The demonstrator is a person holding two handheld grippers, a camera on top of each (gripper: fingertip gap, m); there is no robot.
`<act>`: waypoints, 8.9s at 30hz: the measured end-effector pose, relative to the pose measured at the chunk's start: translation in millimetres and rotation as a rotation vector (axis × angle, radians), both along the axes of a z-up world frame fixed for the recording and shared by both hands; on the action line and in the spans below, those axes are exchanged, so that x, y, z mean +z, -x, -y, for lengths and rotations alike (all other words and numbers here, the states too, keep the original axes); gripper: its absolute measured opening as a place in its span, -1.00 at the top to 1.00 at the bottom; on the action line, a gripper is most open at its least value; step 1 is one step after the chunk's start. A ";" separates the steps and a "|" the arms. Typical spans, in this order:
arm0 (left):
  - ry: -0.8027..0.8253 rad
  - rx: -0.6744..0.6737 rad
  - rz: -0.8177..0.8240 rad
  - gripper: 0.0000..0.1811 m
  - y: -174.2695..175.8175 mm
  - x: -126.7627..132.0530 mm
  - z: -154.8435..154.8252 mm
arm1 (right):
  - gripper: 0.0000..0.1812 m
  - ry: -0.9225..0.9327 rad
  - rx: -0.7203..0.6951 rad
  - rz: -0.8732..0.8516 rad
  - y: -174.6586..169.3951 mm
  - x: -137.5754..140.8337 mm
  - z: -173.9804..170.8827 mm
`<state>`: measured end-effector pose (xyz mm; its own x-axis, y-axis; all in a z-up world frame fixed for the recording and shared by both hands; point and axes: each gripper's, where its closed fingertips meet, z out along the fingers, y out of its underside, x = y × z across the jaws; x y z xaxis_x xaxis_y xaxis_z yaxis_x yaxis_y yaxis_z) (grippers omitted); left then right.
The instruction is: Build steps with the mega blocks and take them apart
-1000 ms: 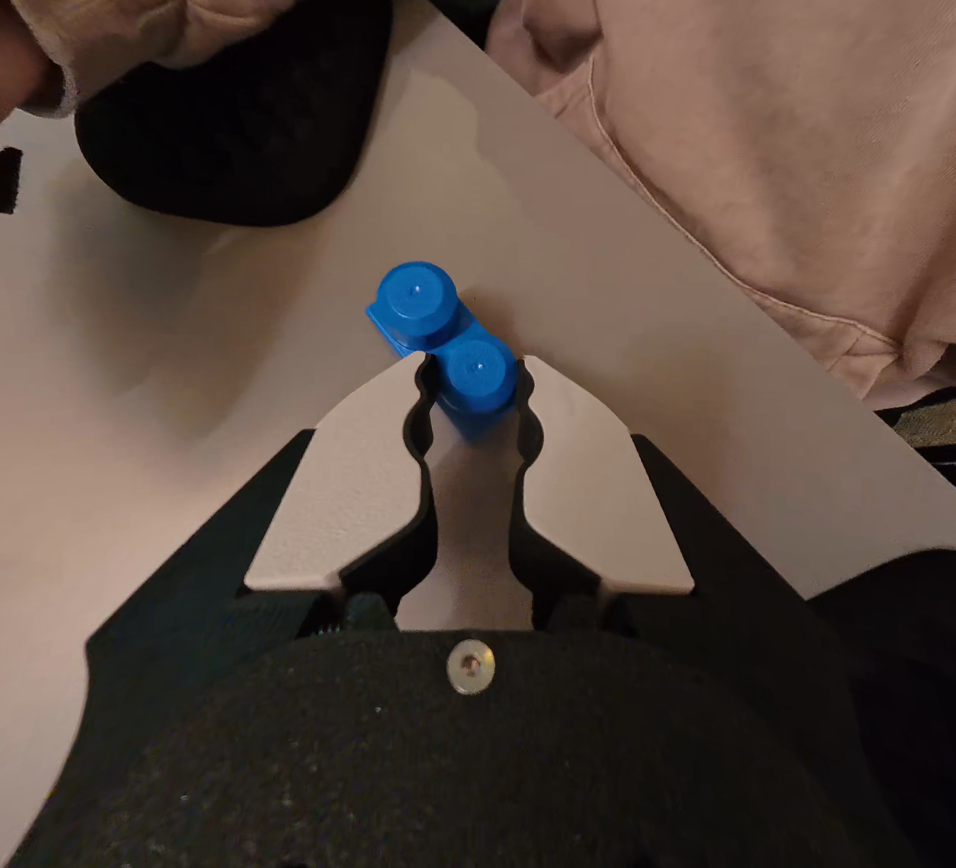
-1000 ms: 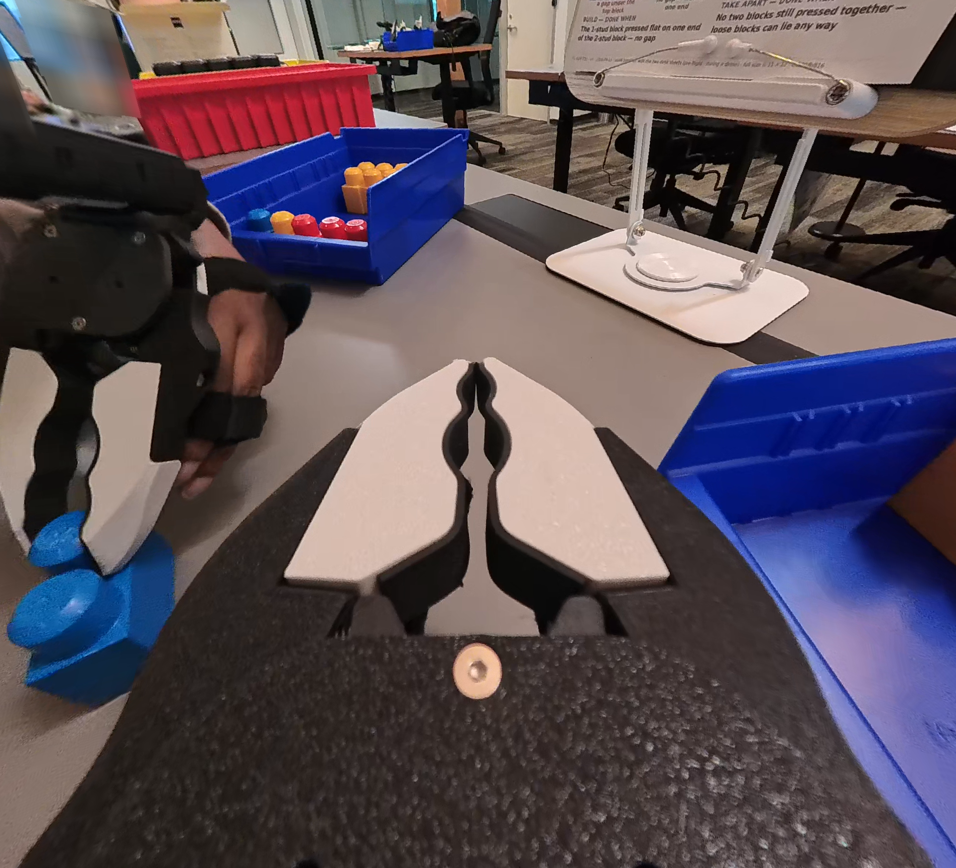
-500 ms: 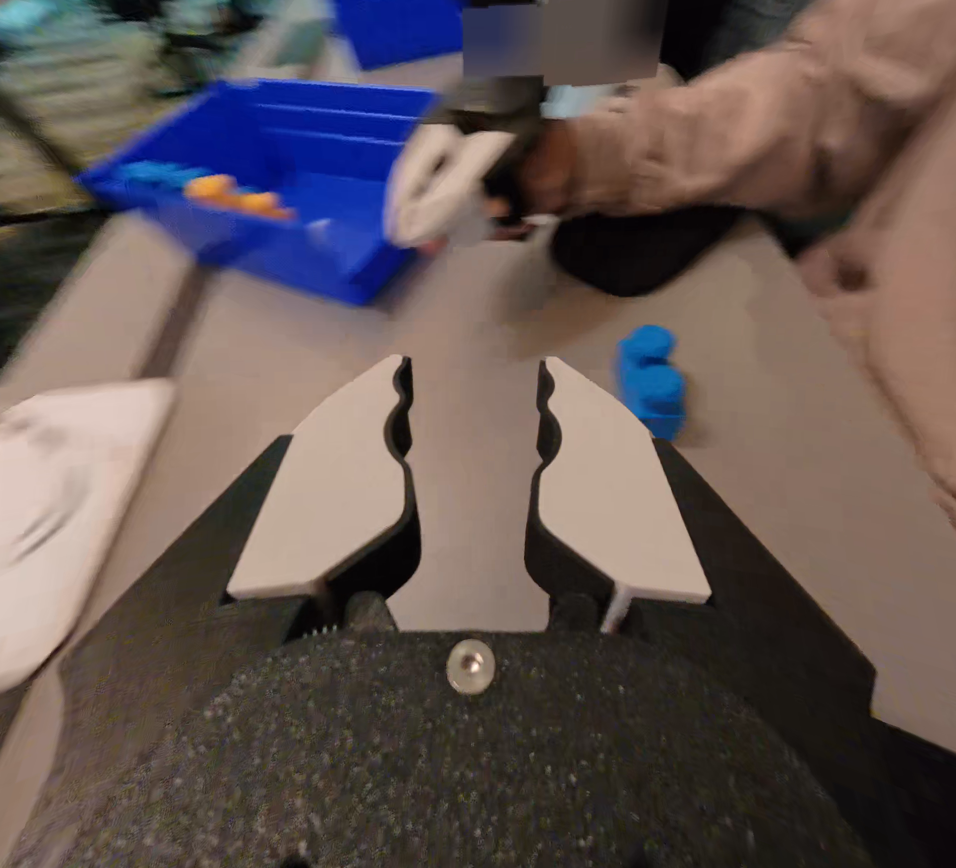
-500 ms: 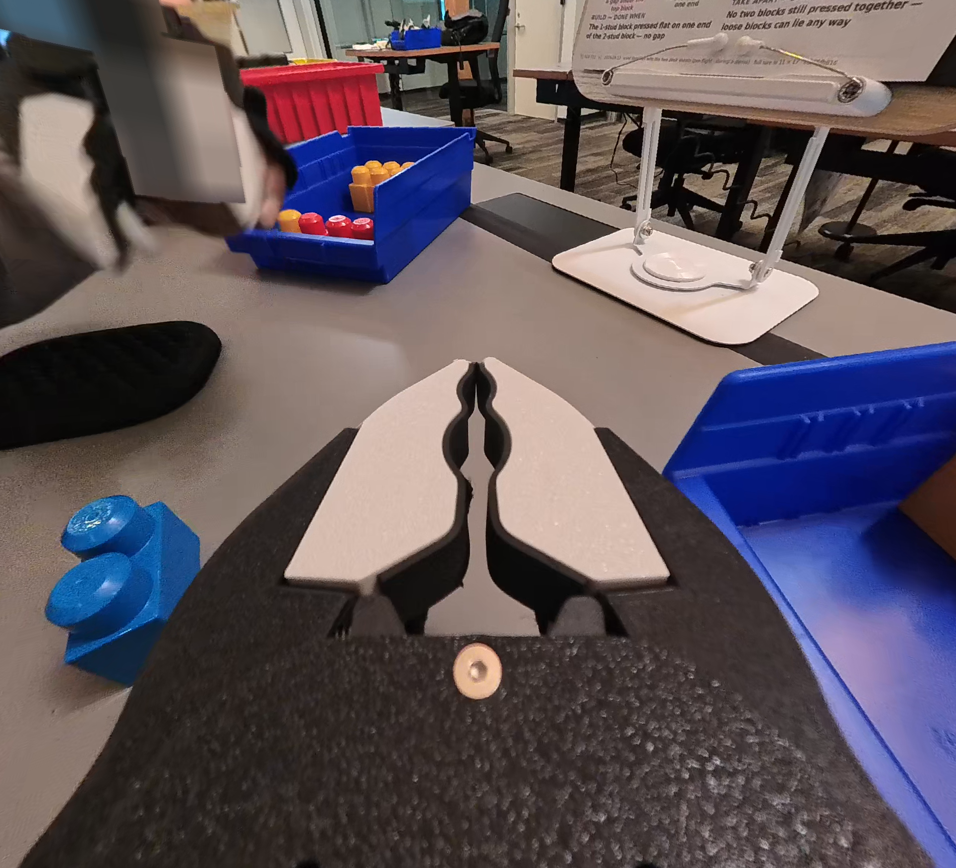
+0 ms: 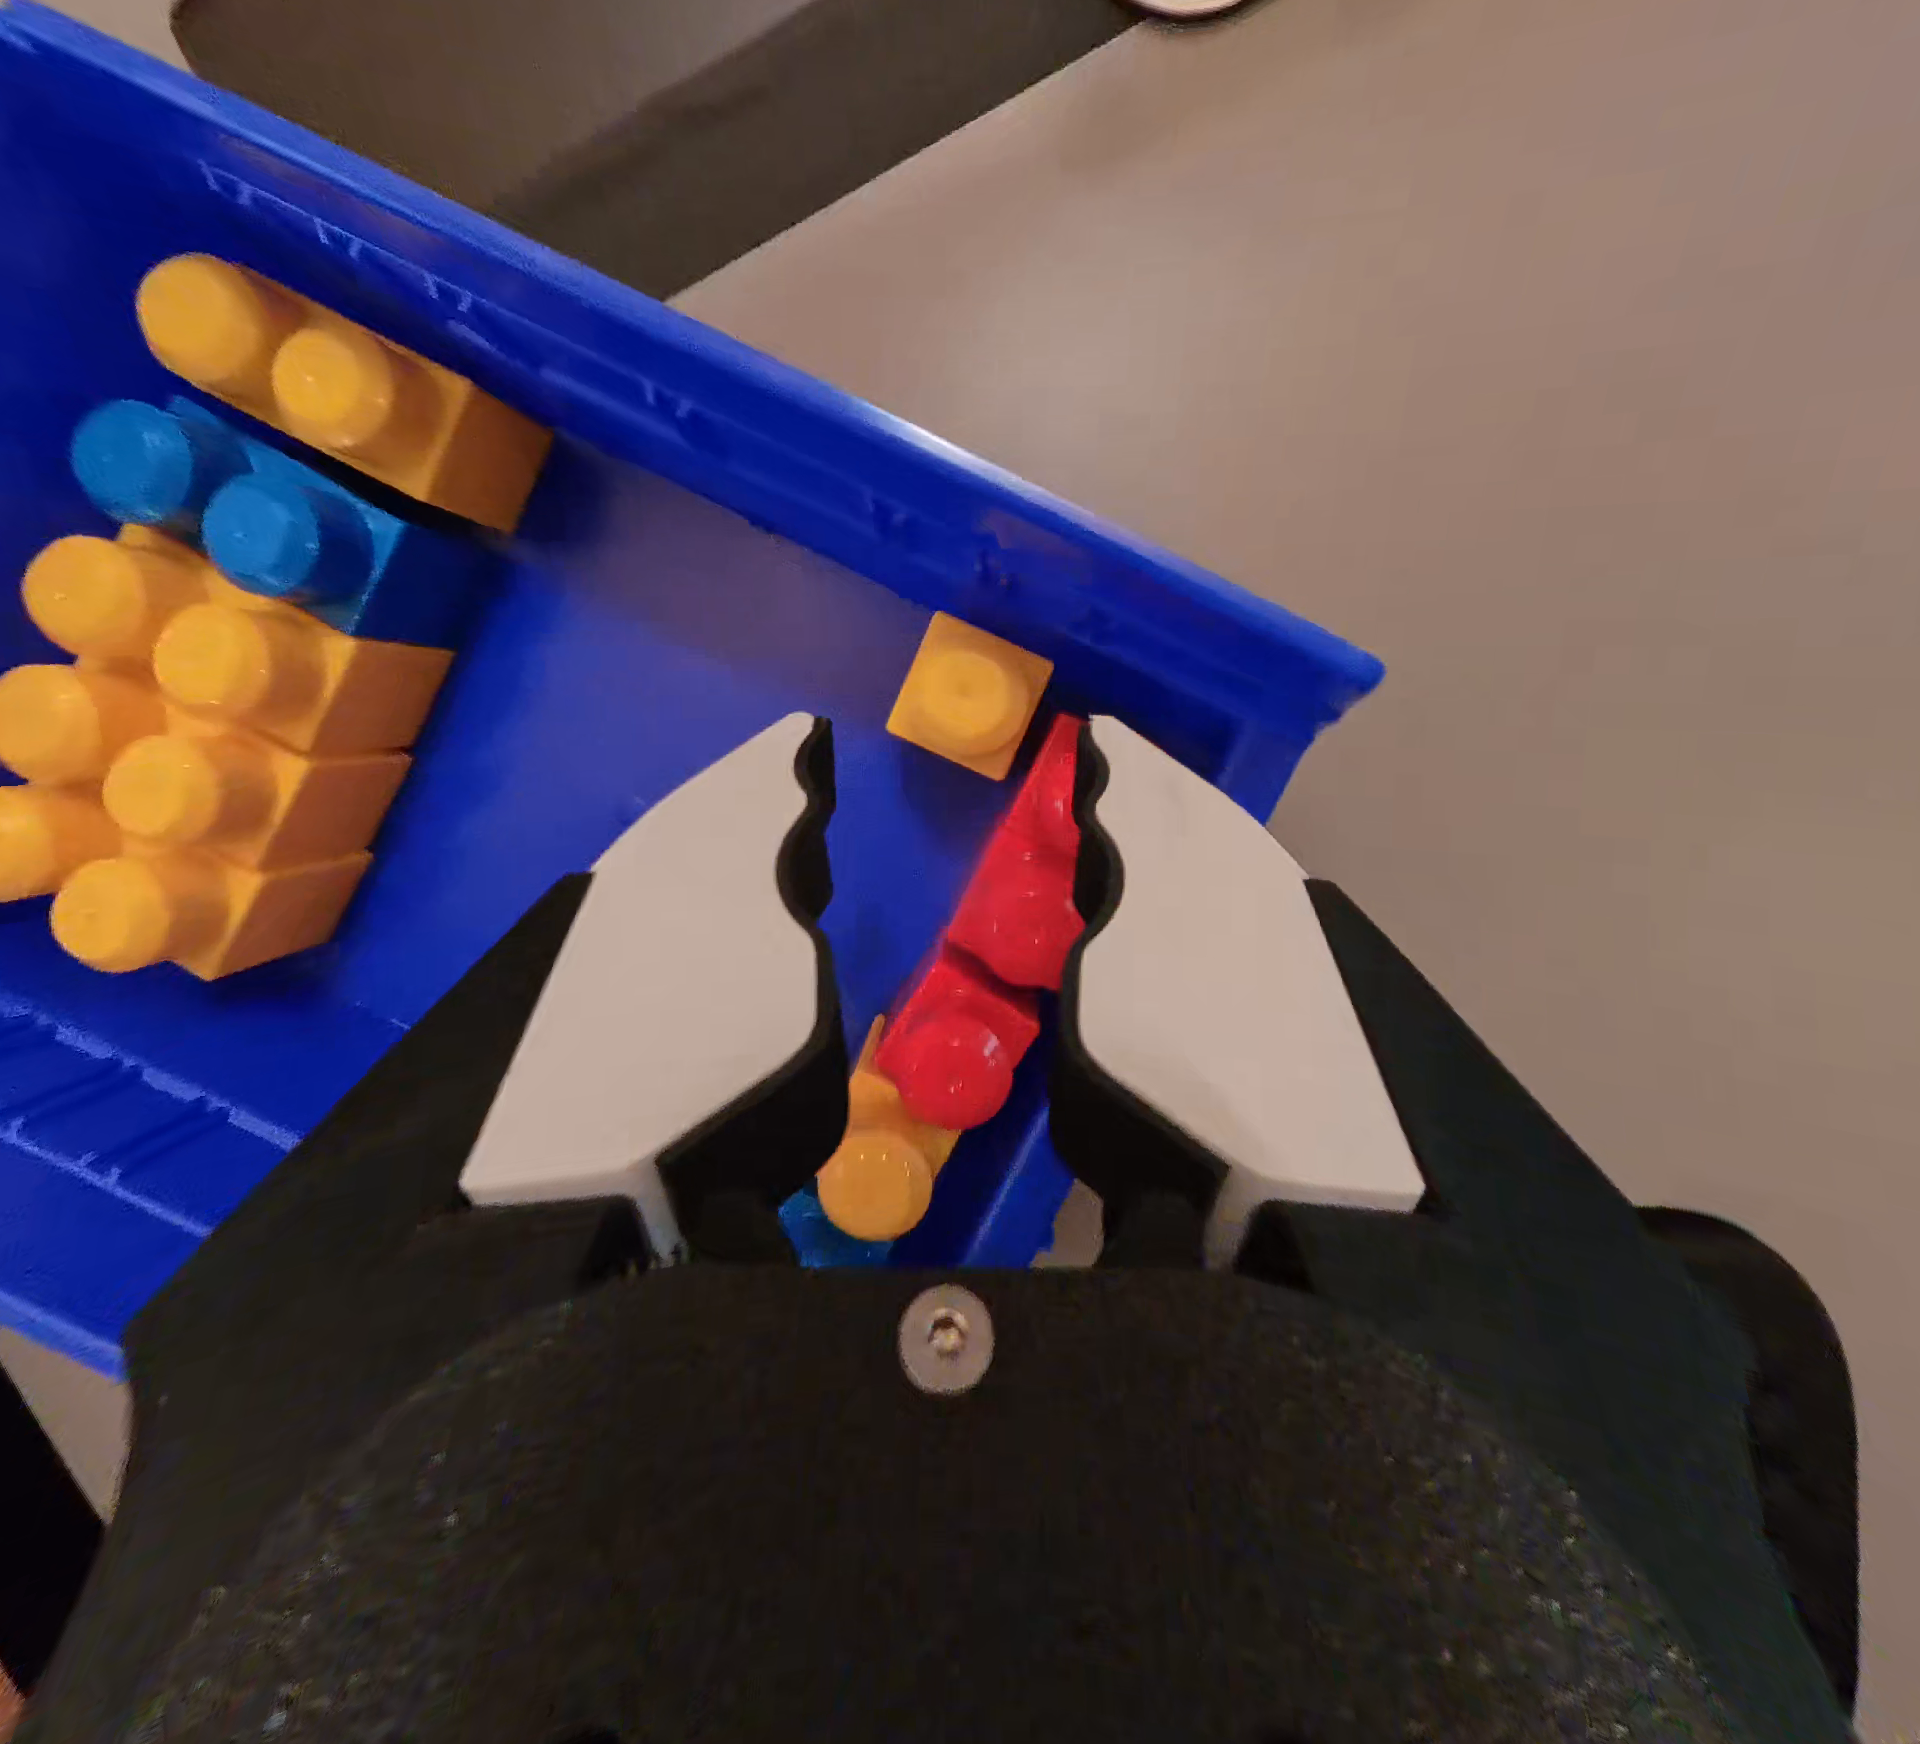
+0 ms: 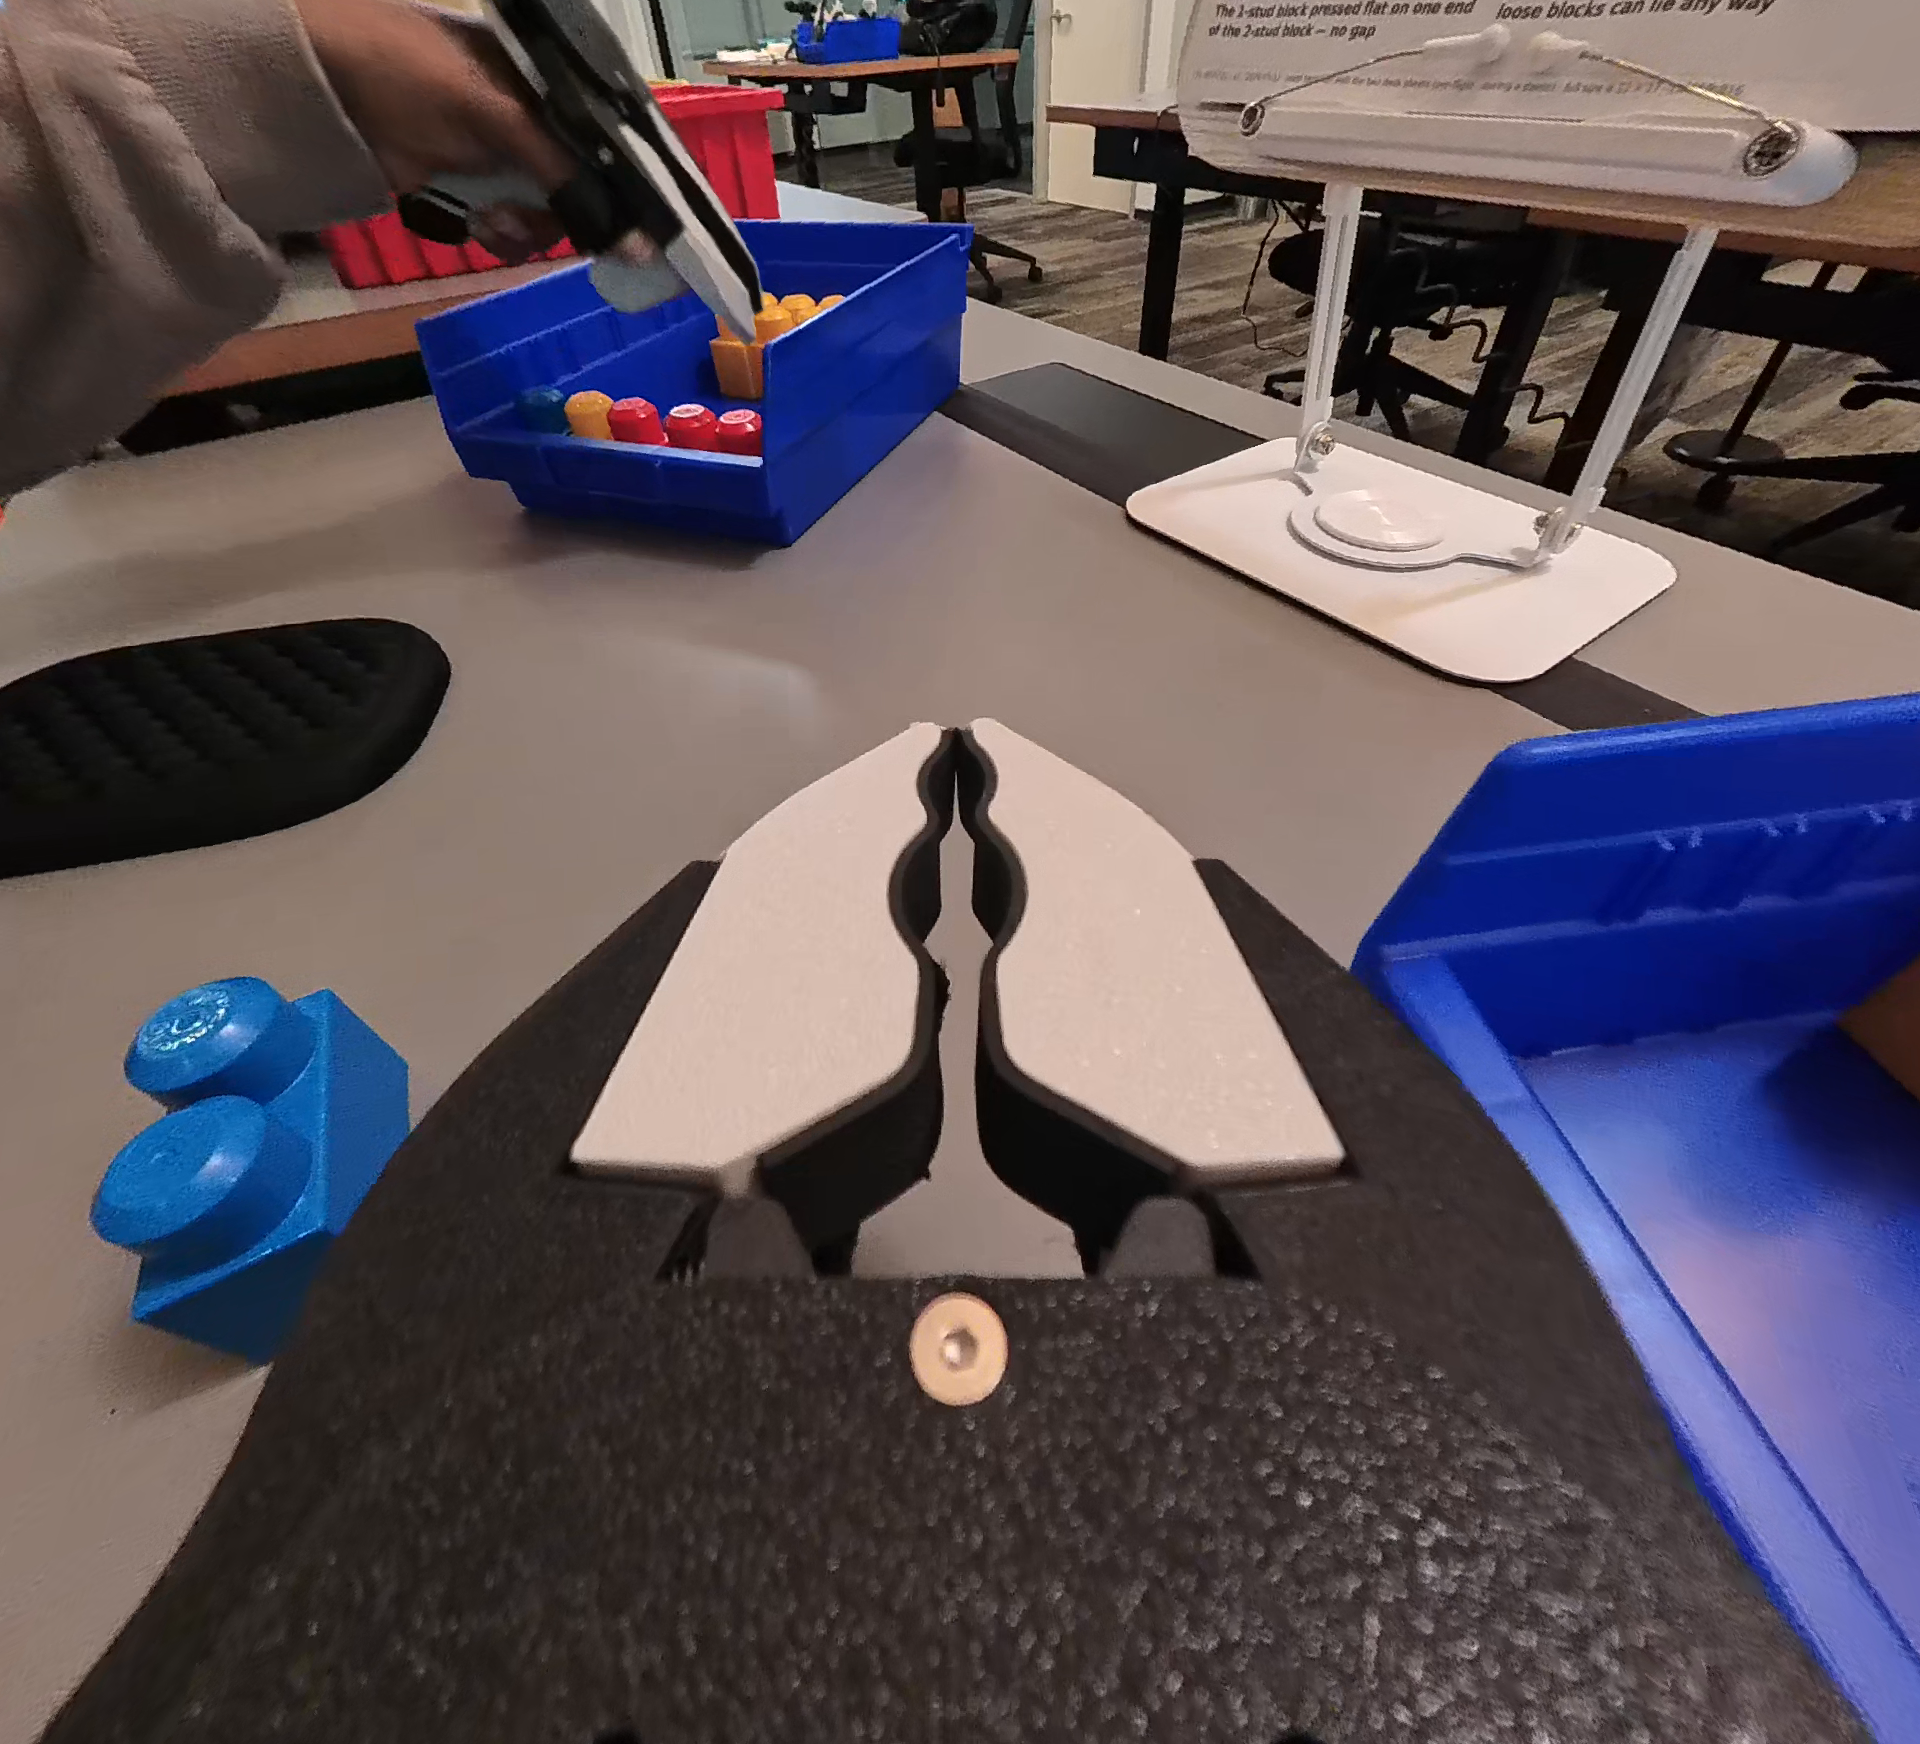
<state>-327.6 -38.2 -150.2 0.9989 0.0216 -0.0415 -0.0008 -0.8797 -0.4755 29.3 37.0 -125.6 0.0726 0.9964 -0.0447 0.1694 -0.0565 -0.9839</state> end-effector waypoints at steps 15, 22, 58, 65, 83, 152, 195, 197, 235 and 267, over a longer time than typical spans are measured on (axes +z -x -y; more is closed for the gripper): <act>0.140 0.133 0.039 0.68 2.5 -49.1 -8.9 | 1.00 0.007 -0.007 -0.003 -2.0 1.6 -2.5; -0.004 0.109 -0.024 0.68 11.6 1.7 -13.6 | 1.00 0.010 -0.012 -0.006 -2.5 1.8 -3.7; -0.362 -0.482 0.134 0.41 -254.3 -14.1 47.3 | 0.66 -0.113 0.374 0.376 -14.7 -11.8 86.0; -0.778 -0.332 0.269 0.39 -247.2 24.8 54.2 | 0.40 -0.278 0.541 0.842 -30.9 -66.0 154.4; -1.057 -0.592 0.714 0.39 -333.7 87.2 93.3 | 0.64 0.233 0.520 -0.368 -0.3 76.6 152.0; -0.749 -0.854 0.391 0.59 -328.7 75.1 89.7 | 0.64 -0.058 0.691 -0.045 8.7 91.5 148.7; -1.011 -0.640 0.411 0.68 -330.3 66.8 87.3 | 0.61 -0.215 0.147 0.419 -52.2 112.8 -18.6; -1.053 -0.587 0.395 0.73 -320.0 72.0 84.9 | 0.61 -0.225 0.097 0.576 -55.9 103.5 -72.3; -1.153 -0.213 0.191 0.98 -224.9 80.8 73.4 | 0.86 -0.117 -0.256 0.100 -16.4 62.8 -70.3; 0.110 0.615 -0.187 0.65 189.5 -20.6 40.8 | 1.00 -0.010 -0.208 0.055 -9.0 -6.6 -19.7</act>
<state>-517.1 -79.1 -170.8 0.7815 0.5724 -0.2483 0.4439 -0.7897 -0.4234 38.3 56.7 -132.3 0.2784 0.9601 -0.0252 0.2090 -0.0862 -0.9741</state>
